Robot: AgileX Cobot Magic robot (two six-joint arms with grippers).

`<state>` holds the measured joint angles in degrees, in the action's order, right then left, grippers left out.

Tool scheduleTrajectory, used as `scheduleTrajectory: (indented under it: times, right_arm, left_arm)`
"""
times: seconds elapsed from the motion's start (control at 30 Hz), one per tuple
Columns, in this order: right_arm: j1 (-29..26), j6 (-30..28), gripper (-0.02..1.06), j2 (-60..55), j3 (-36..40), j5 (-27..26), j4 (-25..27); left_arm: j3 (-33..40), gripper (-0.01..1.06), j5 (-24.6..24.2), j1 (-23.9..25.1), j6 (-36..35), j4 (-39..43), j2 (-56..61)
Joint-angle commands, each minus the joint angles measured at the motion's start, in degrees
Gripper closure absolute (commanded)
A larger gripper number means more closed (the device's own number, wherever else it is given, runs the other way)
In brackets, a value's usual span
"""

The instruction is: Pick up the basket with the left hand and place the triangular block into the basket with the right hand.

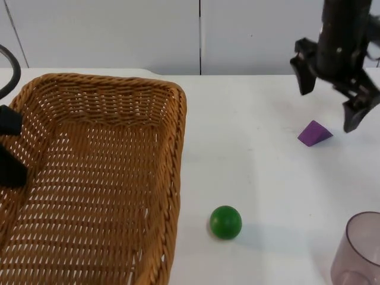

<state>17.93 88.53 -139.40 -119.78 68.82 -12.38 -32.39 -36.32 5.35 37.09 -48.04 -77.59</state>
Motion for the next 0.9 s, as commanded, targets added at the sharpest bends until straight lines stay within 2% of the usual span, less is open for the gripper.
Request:
scheduleTrajectory:
  times: [0.0, 0.57, 0.63, 0.7, 0.8, 0.87]
  right_arm:
    - [-0.24, 1.01, 0.05, -1.49, -1.93, 1.14, -0.43]
    - [-0.09, -0.93, 0.05, -4.24, -2.47, 0.82, -0.75]
    - [-0.09, -3.62, 0.05, -4.24, -2.47, 1.14, 0.01]
    - [-0.09, -3.85, 0.05, -4.24, -2.47, 1.14, 1.32]
    - [-0.09, -4.82, 0.05, -4.24, -2.47, 1.14, 1.07]
    - [-0.09, -7.46, 0.05, -4.24, -2.47, 1.14, 0.53]
  left_arm:
    - [0.04, 1.05, -0.03, 0.07, 0.04, -0.87, 0.36]
    - [0.04, 1.05, 0.63, 0.07, 0.04, -0.87, 0.36]
    - [0.04, 1.05, 0.45, 0.07, 0.04, -0.87, 0.36]
    - [0.04, 1.05, 0.45, 0.07, 0.04, -0.87, 0.36]
    - [0.04, 1.05, 0.37, 0.07, 0.04, -0.87, 0.36]
    - [0.04, 1.05, 0.37, 0.07, 0.04, -0.87, 0.36]
